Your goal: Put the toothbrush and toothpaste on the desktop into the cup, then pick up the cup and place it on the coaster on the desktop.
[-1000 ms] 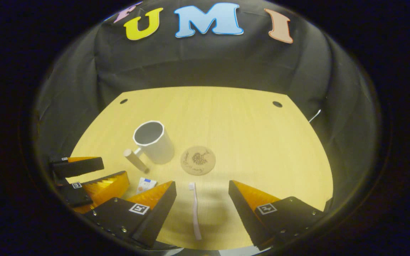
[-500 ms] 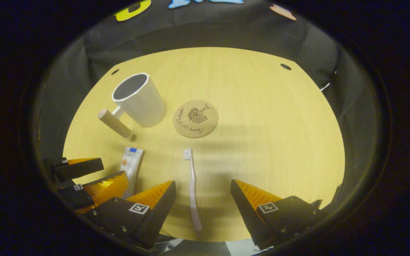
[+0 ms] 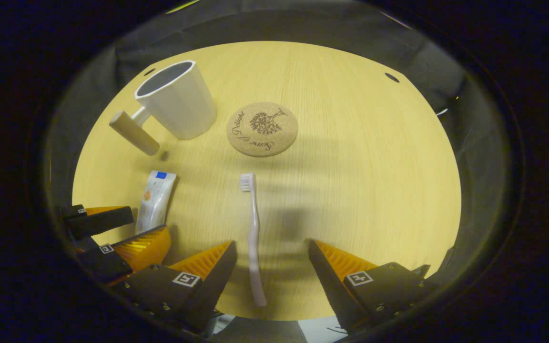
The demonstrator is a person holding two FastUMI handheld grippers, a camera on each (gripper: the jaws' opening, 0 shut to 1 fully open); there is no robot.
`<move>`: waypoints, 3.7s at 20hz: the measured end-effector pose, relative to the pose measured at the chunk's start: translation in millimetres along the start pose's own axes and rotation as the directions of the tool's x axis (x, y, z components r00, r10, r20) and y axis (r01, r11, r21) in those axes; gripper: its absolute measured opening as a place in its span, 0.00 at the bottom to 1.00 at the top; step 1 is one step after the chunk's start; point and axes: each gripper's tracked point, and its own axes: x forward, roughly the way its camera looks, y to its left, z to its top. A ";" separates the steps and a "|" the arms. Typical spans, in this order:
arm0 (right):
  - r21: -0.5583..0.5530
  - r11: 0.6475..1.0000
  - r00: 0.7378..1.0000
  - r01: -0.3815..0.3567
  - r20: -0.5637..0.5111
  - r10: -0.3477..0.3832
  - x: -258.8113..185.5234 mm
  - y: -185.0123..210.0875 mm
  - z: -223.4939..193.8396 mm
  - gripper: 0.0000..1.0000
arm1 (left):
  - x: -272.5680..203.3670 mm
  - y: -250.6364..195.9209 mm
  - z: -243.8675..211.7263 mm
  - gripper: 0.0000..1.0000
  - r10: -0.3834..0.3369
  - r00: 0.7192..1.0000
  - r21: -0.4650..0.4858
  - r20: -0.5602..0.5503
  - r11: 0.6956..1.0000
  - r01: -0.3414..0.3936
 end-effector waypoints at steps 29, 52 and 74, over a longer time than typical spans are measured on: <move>0.116 0.993 0.987 -0.015 -0.158 0.033 0.3 8.3 -3.1 0.04 | 6.8 7.2 8.2 0.25 0.086 0.995 0.082 -0.043 0.993 -0.082; 0.119 0.992 0.987 -0.033 -0.151 0.051 0.9 9.8 -2.0 0.04 | -128.4 -30.9 110.2 0.21 -0.124 0.981 0.016 0.150 0.992 0.123; 0.209 0.975 0.991 -0.077 -0.090 0.098 1.1 8.6 -2.2 0.03 | -74.8 -32.4 307.8 0.21 -0.221 0.875 0.143 0.430 0.974 0.176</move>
